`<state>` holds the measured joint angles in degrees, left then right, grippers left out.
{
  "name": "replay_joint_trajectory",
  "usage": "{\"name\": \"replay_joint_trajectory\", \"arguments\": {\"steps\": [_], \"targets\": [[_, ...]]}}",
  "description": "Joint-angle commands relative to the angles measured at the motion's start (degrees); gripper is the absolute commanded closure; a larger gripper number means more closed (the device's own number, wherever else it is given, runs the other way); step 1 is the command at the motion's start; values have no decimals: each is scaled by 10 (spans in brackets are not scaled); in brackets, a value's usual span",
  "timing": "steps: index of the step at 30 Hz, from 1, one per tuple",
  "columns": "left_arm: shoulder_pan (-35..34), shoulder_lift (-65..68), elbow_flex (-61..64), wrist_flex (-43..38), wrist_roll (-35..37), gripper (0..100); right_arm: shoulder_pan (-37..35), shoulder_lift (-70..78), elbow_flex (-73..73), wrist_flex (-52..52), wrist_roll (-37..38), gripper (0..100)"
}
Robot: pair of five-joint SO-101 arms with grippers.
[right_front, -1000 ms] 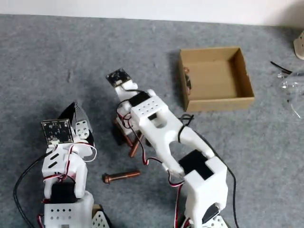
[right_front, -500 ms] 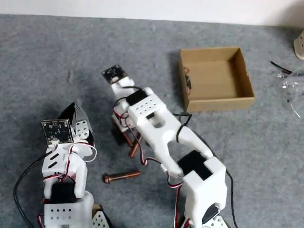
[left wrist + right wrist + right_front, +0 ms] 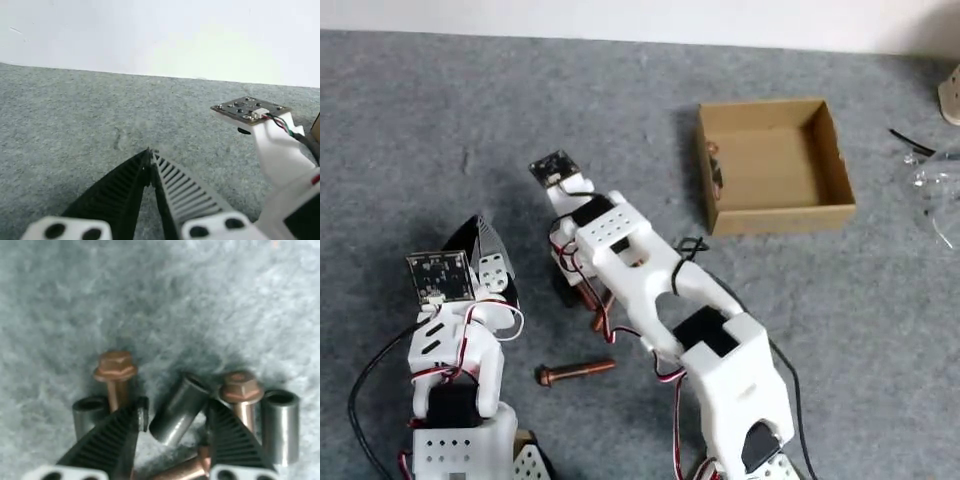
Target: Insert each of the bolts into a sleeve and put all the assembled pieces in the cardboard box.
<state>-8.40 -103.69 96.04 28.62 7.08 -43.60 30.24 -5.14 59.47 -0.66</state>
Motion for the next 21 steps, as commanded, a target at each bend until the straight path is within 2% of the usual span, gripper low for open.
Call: {"name": "replay_joint_trajectory", "arguments": {"steps": [1, 6, 13, 16, 21], "targets": [[7, -9, 11, -15, 3, 976, 23, 6, -15, -9, -5, 882], [7, -9, 11, -15, 3, 976, 31, 7, -15, -9, -2, 996], [7, -9, 11, -14, 3, 976, 51, 3, 0, -8, 0, 994], [7, -9, 11, -14, 3, 976, 63, -5, -4, 28, 27, 994], [7, -9, 11, -14, 3, 976, 70, -99, 0, 51, 52, 994]]}}
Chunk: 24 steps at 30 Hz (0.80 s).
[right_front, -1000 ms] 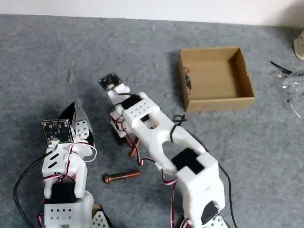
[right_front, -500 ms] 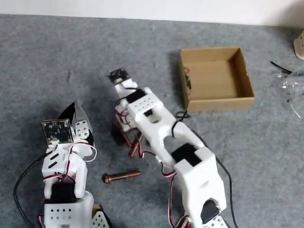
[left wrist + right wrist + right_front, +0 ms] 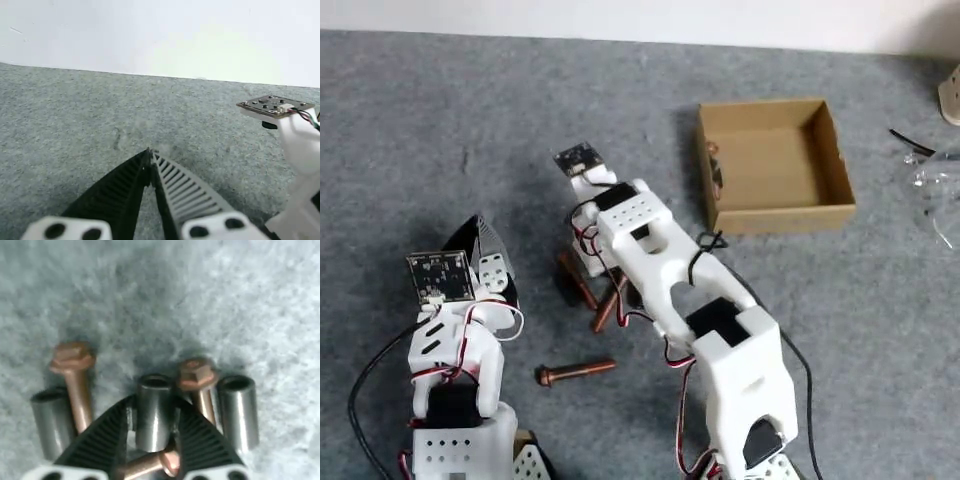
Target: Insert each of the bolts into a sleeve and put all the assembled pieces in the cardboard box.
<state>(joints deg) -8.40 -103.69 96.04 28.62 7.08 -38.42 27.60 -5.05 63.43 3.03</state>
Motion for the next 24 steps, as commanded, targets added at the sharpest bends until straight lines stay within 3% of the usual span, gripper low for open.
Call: {"name": "replay_joint_trajectory", "arguments": {"steps": [1, 14, 20, 24], "targets": [[7, -9, 11, -14, 3, 976, 21, -93, 7, 13, 15, 994], [7, -9, 11, -14, 3, 976, 74, -405, 288, -73, 34, 994], [69, -9, 11, -14, 3, 976, 75, -574, 455, -116, 35, 994], [52, -9, 11, -16, 3, 979, 99, -695, 556, -138, 35, 994]]}}
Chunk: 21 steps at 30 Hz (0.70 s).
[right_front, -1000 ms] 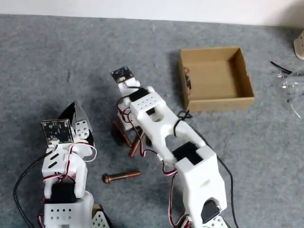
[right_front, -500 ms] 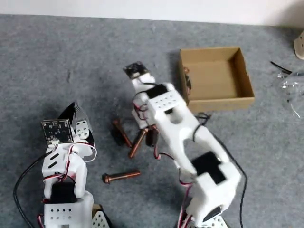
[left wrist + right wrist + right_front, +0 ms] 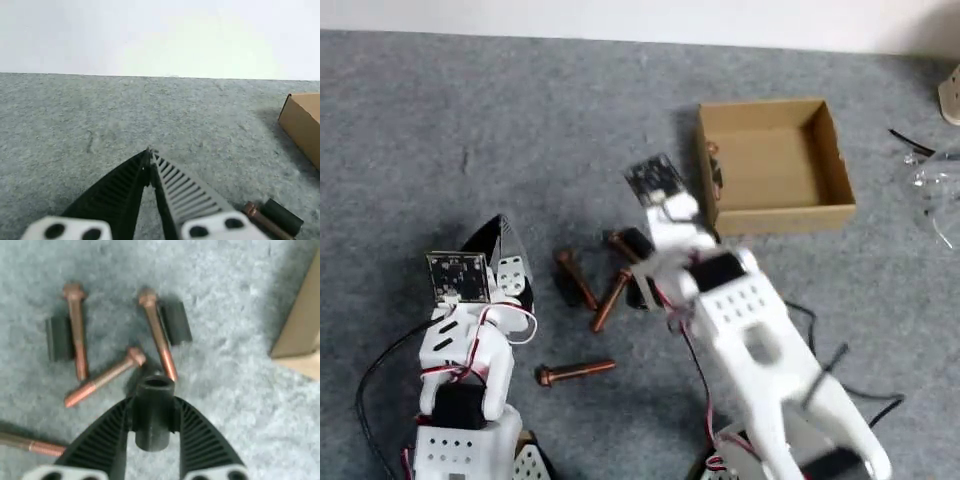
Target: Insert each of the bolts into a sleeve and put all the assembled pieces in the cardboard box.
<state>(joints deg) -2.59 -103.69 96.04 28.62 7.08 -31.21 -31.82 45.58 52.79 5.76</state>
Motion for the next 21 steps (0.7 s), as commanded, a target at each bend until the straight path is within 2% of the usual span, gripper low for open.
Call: {"name": "replay_joint_trajectory", "arguments": {"steps": [1, 7, 11, 15, 21], "targets": [[-8, -9, 11, -17, 4, 979, 39, -135, 74, -42, 9, 994], [-7, -8, 1, -15, 6, 979, 95, -323, 213, -71, 55, 994], [31, 51, -52, 6, -2, 979, 109, -435, 296, -71, 56, 994], [51, 214, -110, -21, -19, 979, 109, -531, 359, -71, 56, 994], [67, 545, -254, -59, -18, 976, 108, -655, 437, -71, 56, 994]]}}
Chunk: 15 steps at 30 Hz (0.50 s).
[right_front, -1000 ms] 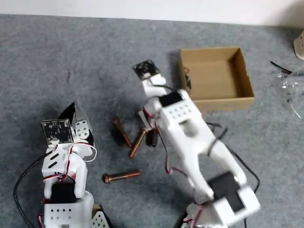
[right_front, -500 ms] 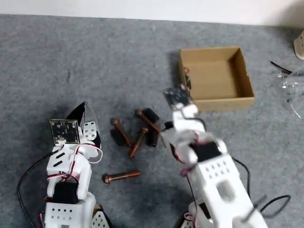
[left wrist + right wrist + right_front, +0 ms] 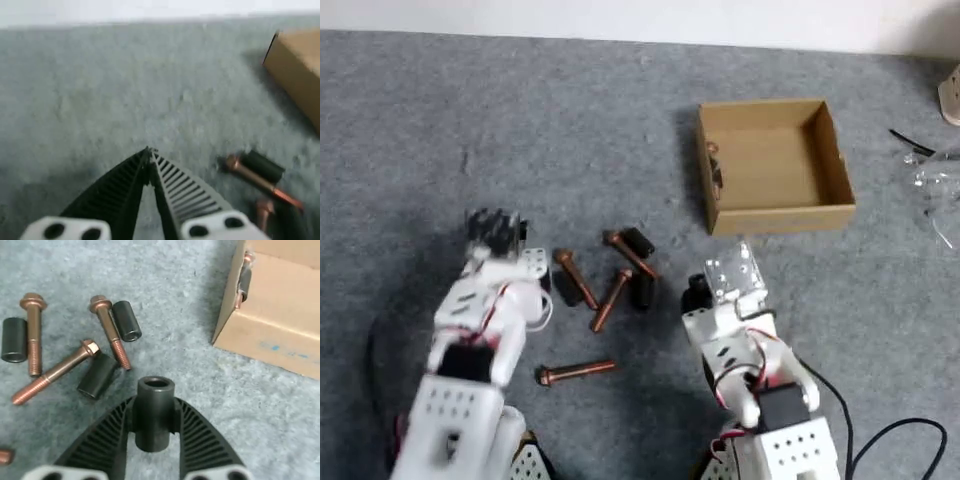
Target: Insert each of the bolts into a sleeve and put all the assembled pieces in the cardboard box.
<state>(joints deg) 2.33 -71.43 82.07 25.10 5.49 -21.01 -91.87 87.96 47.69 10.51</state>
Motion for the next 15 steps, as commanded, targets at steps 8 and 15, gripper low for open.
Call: {"name": "replay_joint_trajectory", "arguments": {"steps": [8, 15], "targets": [[90, 493, -252, -24, -4, 976, 6, -134, 80, -22, 27, 994], [113, 540, -246, -20, 27, 979, 6, -131, 83, -54, 32, 994]]}}
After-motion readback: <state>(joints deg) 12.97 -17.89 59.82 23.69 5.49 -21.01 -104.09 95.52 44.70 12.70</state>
